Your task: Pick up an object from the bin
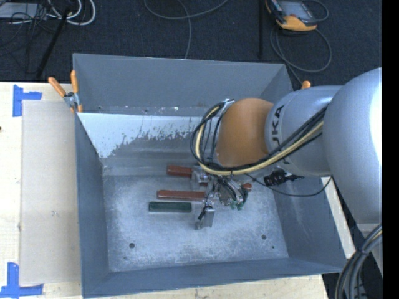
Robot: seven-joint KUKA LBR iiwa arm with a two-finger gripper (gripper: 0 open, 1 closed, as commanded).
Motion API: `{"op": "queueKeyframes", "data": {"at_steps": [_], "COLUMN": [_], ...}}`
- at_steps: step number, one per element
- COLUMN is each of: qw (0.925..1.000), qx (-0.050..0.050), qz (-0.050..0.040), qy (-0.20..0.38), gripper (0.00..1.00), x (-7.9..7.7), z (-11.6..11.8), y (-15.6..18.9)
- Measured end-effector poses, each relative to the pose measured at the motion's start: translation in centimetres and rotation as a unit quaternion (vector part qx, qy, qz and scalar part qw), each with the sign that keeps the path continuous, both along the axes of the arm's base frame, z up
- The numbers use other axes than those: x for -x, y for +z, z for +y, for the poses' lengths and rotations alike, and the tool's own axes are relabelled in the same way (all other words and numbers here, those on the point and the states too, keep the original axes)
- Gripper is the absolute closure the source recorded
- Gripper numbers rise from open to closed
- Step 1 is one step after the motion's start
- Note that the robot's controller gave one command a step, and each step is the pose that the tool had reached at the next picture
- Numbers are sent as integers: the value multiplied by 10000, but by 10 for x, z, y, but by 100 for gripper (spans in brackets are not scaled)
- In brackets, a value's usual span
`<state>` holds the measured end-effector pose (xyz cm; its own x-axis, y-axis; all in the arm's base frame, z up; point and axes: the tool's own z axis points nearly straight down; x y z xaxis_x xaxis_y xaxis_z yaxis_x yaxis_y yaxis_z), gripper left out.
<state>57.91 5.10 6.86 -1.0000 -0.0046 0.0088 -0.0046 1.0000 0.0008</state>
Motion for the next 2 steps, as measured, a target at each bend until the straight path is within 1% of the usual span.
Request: {"op": "queueKeyframes", "data": {"at_steps": [1, 2], "qw": [10000, 9775], "qx": [1, -8], "qz": [-39, -81], "qy": [-8, 2108], "gripper": [100, 100], "x": [-2, 14], "z": [0, 48], "y": [3, 197]}}
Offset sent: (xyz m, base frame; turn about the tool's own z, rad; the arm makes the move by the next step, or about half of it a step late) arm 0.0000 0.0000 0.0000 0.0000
